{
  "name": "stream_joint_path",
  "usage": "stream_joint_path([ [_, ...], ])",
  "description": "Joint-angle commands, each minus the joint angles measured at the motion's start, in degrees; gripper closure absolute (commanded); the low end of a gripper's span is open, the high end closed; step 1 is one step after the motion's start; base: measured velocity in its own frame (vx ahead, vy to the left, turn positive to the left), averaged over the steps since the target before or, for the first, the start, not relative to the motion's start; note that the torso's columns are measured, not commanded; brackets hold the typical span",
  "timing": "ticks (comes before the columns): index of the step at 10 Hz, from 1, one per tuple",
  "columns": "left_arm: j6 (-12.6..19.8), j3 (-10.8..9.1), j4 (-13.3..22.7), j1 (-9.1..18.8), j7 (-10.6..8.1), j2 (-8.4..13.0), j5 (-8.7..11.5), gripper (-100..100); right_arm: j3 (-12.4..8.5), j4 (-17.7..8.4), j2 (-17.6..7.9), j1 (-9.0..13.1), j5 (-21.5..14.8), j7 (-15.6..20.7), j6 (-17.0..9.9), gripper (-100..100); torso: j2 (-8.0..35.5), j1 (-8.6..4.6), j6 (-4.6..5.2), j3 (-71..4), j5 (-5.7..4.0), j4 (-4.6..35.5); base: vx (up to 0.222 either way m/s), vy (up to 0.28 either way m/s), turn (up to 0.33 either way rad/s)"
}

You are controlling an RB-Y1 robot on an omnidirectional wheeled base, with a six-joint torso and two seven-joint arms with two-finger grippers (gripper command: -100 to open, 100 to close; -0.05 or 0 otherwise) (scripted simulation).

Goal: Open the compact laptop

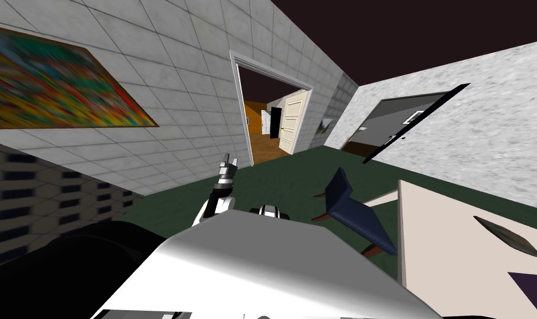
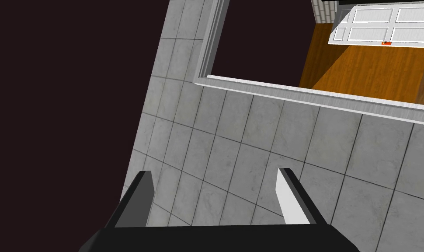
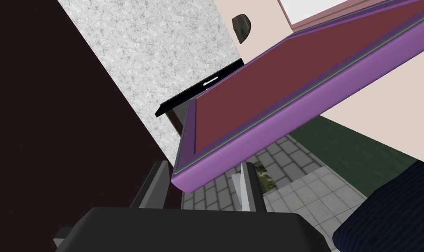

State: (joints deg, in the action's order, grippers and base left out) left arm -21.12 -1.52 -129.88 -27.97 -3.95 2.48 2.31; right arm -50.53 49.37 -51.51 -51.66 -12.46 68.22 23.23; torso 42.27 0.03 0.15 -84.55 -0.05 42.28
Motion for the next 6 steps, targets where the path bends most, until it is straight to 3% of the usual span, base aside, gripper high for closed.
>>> stream_joint_path([
  [1,0.0,0.01,0.0,0.0,0.00,0.0,0.0,0,0.5,-0.1,-0.2,0.0,0.7,-2.0,0.5,100,0.2,-0.04,-0.19,0.1,0.03,0.0,-0.028,-0.017,0.039],
  [6,0.0,0.01,0.0,0.0,0.00,0.0,0.0,0,2.6,-0.7,-1.7,0.5,3.2,-9.6,1.0,100,0.1,-0.28,-0.02,0.0,-0.11,0.0,-0.107,-0.063,0.032],
])
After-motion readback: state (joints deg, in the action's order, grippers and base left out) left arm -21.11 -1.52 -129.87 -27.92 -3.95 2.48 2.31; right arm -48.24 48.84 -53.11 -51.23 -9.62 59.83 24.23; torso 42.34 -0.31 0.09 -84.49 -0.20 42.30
